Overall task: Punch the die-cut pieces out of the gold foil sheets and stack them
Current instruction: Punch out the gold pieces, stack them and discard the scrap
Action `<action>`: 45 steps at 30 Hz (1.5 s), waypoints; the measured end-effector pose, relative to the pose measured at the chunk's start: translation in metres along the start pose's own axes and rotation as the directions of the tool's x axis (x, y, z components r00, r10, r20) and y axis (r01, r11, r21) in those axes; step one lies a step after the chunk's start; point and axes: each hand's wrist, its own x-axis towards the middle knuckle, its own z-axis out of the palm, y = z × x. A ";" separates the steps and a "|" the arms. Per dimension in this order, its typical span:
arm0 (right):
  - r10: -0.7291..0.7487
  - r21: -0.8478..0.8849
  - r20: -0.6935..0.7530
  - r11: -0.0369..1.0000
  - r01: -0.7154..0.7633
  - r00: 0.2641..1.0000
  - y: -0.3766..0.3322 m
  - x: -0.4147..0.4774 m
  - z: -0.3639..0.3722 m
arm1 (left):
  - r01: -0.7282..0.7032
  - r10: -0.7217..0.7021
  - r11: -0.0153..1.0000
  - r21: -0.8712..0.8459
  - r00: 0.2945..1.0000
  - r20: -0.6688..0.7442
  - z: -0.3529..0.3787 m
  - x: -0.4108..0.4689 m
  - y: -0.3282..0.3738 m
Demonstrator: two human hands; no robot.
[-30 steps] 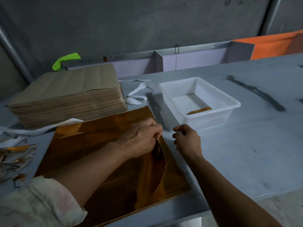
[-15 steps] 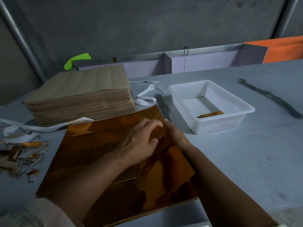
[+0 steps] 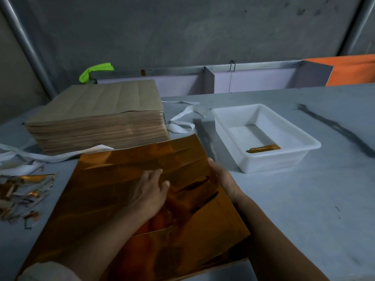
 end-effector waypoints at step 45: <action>0.370 -0.323 -0.194 0.850 -0.416 0.908 0.002 -0.004 -0.021 | -0.027 0.052 0.971 0.236 0.994 -0.100 0.030 0.002 -0.028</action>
